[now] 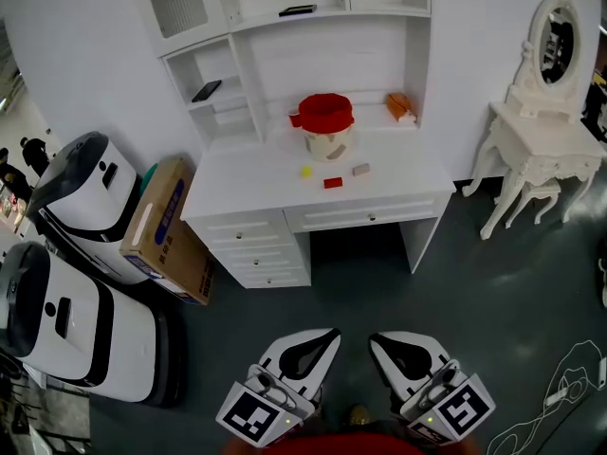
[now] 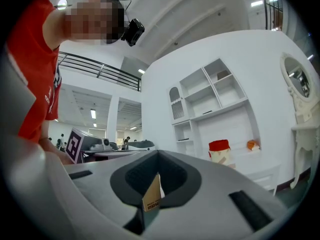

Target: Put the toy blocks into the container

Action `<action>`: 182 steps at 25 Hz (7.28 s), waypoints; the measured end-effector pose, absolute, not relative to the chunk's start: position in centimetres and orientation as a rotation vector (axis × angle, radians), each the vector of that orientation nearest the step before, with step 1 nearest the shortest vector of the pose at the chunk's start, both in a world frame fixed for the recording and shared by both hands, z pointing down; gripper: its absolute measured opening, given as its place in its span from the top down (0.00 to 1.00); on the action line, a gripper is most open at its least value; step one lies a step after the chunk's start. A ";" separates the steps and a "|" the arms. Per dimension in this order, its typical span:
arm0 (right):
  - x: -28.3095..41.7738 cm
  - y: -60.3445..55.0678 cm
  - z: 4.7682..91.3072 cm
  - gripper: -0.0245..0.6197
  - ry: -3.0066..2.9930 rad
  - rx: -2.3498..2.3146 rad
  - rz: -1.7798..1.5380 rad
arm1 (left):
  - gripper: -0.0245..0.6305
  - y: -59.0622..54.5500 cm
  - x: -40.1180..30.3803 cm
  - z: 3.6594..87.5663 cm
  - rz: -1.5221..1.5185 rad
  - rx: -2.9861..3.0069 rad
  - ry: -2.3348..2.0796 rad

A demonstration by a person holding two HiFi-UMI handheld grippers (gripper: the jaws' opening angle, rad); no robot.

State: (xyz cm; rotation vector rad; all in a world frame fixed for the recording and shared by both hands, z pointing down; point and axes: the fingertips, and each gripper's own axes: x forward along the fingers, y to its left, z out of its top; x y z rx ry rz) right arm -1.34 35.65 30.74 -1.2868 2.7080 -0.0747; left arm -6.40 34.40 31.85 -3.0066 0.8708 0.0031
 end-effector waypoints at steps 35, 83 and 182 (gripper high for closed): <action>2.6 0.2 33.6 0.94 2.729 -1.484 -0.213 | 0.84 -8.4 -2.1 42.1 -0.386 -2.961 0.748; 9.0 -18.2 37.8 0.92 2.779 -1.357 -0.426 | 0.70 -34.5 -0.1 32.1 -0.135 -3.014 1.241; 4.5 -22.8 35.2 0.95 2.862 -1.374 -0.240 | 0.65 -25.1 -5.1 51.1 -0.750 -3.081 0.868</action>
